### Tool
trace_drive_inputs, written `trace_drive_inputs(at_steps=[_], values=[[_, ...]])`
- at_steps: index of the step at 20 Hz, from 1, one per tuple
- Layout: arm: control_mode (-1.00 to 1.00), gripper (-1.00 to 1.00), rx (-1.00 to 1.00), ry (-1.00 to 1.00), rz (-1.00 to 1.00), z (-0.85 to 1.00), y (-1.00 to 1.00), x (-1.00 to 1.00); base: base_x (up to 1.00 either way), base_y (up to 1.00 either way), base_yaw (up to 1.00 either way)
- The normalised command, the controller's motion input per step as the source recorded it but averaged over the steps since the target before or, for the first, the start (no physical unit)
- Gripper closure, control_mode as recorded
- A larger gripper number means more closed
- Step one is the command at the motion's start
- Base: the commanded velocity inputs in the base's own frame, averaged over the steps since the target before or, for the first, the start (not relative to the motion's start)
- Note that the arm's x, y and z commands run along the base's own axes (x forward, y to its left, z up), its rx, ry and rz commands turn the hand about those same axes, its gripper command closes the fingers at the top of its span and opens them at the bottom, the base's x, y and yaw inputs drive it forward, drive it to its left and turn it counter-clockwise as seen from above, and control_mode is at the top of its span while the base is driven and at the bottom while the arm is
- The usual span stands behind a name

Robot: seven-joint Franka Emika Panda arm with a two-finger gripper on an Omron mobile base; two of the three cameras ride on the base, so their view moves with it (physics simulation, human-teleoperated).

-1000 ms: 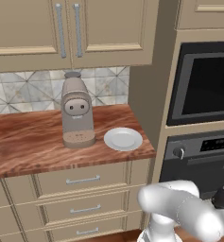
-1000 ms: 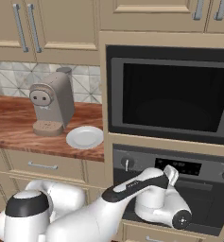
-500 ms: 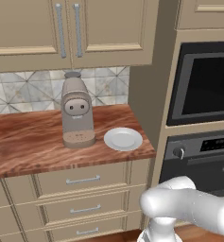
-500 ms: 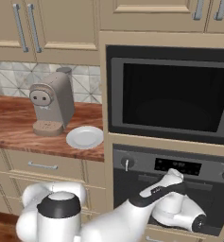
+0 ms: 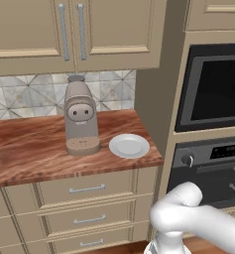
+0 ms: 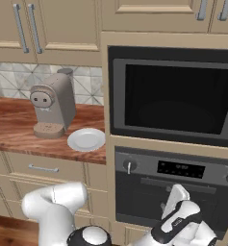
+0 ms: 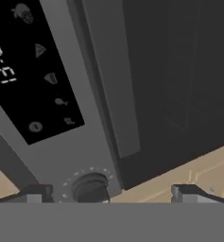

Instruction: Take the fish from the oven and place it on the plate on the counter.

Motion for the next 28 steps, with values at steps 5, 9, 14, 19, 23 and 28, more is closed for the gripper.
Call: trace_drive_inputs(at_steps=[5, 9, 14, 19, 23, 28], values=[[-1.00, -1.00, 0.00, -0.14, 0.01, -0.01, -0.15, 0.06, 0.00, 0.00, 0.00], [-1.00, -1.00, 0.00, -0.04, -0.02, 0.04, -0.24, 0.21, 0.00, 0.00, 0.00], [-1.00, -1.00, -0.02, 0.00, -0.07, 0.00, -0.14, 0.50, 0.00, 0.00, 0.00], [-1.00, -1.00, -0.04, 0.00, -0.12, 0.00, 0.00, 0.56, 0.00, 0.00, 0.00], [-1.00, -1.00, -0.02, 0.00, -0.08, -0.09, 0.00, 0.44, 0.00, 0.00, 0.00], [-1.00, -1.00, 0.00, 0.00, -0.02, -0.42, 0.00, 0.03, 0.00, 0.00, 0.00]])
